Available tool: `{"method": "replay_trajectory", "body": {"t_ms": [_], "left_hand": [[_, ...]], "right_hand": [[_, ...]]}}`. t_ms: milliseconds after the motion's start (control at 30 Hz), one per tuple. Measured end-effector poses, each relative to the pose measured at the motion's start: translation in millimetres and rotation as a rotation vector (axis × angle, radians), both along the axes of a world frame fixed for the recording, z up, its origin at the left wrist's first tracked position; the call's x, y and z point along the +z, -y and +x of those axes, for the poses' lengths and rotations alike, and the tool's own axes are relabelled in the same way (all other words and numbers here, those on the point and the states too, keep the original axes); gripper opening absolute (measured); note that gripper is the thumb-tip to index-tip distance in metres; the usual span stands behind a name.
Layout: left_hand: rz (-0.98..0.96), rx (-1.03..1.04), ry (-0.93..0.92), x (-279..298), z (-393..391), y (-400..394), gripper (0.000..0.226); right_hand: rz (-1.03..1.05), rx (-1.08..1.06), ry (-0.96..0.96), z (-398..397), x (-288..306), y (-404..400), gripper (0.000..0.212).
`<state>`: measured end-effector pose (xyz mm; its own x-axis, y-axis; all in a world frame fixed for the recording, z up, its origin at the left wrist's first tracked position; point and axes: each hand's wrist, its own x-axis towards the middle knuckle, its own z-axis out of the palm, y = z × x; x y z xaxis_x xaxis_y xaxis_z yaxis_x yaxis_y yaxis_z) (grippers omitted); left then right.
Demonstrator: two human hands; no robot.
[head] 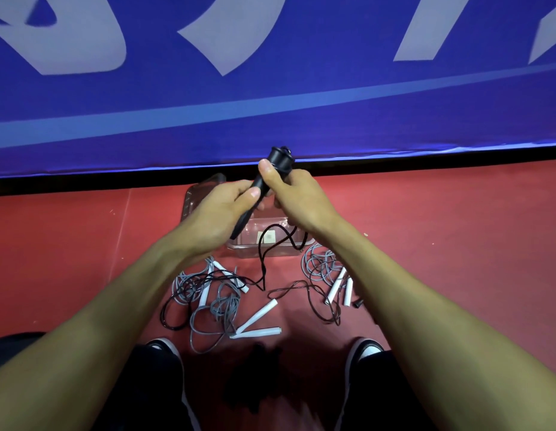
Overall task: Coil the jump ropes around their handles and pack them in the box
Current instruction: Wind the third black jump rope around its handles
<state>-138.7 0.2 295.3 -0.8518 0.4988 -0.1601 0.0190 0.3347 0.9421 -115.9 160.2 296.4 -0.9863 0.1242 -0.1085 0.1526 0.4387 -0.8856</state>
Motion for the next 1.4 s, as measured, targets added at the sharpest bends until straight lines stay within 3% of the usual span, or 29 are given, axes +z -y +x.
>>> {"method": "replay_trajectory", "body": {"t_ms": [100, 200, 367, 533, 633, 800, 900, 1000, 1200, 1300, 1400], "left_hand": [[0.023, 0.031, -0.035, -3, -4, 2, 0.005], [-0.024, 0.139, -0.086, -4, -7, 7, 0.025], [-0.287, 0.228, -0.239, 3, -5, 7, 0.055], [0.047, 0.033, -0.009, 3, -2, 7, 0.023], [0.128, 0.03, 0.094, 2, 0, 4, 0.026], [-0.06, 0.082, 0.039, -7, 0, 2, 0.047], [-0.25, 0.082, -0.111, -9, 3, -2, 0.031], [-0.303, 0.067, -0.097, -4, 2, -4, 0.022], [0.031, 0.056, 0.132, 7, 5, -2, 0.039], [0.145, 0.043, 0.134, 8, 4, -1, 0.036], [0.224, 0.062, 0.2, 11, 0, 4, 0.028]], "right_hand": [[0.006, 0.018, 0.035, 1, -1, 2, 0.08], [0.061, 0.046, 0.054, 2, -3, 6, 0.081], [0.121, 0.092, -0.064, 3, -4, 14, 0.059], [0.081, 0.142, -0.111, 1, 0, 9, 0.056], [0.098, 0.169, -0.092, 2, 2, 7, 0.057], [0.146, 0.15, -0.001, 8, 8, 9, 0.061], [0.211, 0.125, -0.002, 9, 8, 11, 0.064], [0.271, 0.07, 0.001, 8, 3, 9, 0.073], [0.294, -0.023, -0.027, 7, 6, 4, 0.071], [0.195, 0.047, -0.042, 4, 8, 0, 0.069], [0.121, 0.147, -0.056, 1, 5, -2, 0.053]]}}
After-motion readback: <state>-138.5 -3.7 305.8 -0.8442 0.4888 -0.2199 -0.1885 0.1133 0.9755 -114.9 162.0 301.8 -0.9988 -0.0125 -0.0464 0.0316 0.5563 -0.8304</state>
